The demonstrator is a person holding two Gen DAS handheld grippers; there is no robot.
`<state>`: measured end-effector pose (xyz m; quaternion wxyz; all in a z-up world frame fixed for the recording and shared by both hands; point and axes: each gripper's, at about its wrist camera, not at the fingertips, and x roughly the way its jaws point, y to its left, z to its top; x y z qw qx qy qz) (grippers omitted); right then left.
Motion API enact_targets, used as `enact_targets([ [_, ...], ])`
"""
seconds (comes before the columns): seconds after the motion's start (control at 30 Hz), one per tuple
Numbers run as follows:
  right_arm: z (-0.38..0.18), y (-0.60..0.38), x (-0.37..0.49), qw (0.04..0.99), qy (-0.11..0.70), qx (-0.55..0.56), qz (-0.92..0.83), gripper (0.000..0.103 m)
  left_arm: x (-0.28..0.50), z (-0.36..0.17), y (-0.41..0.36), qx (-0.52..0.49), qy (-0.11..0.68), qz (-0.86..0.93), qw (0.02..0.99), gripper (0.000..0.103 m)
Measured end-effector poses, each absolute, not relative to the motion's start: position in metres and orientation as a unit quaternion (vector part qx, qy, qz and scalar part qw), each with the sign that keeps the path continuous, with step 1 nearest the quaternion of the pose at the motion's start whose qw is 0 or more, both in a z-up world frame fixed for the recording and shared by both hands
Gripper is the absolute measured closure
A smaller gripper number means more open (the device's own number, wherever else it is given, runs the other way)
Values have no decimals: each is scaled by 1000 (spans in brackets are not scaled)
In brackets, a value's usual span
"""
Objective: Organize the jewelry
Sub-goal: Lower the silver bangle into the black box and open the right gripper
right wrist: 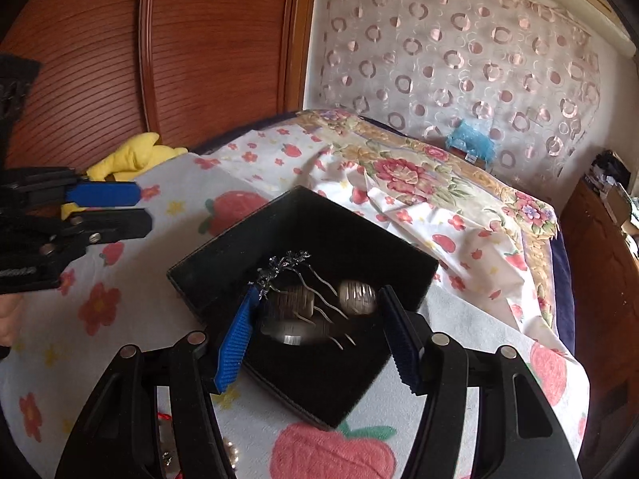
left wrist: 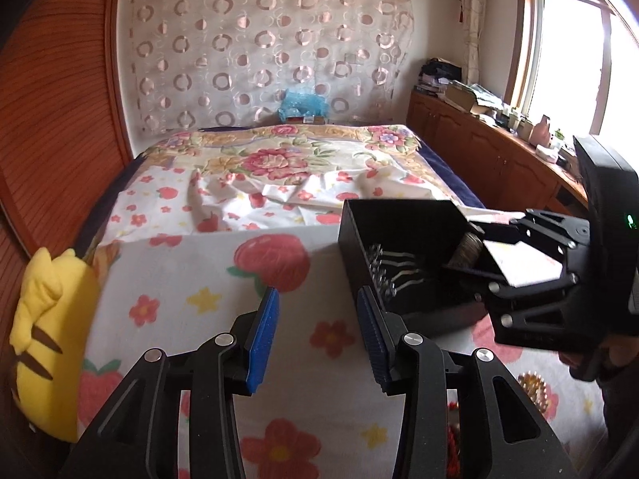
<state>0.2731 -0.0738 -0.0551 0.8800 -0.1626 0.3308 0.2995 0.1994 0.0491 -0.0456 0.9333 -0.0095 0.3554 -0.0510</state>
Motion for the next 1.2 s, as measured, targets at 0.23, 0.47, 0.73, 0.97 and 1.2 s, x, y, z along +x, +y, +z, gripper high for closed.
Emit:
enact_targets([
  [0.23, -57, -77, 278, 881, 339, -154, 291, 39, 186, -52, 49, -12, 363, -57, 930, 64],
  [0.47, -48, -80, 271, 885, 332, -157, 287, 39, 173, -48, 44, -12, 356, -61, 932, 63],
  [0.73, -38, -93, 244, 893, 320, -152, 278, 39, 155, -47, 38, -8, 354, -66, 933, 61],
  [0.97, -27, -114, 215, 903, 309, -139, 263, 39, 131, -43, 26, -2, 346, -77, 935, 61],
  [1.2, -28, -136, 179, 910, 307, -125, 250, 39, 106, -47, 11, 3, 348, -92, 933, 61],
])
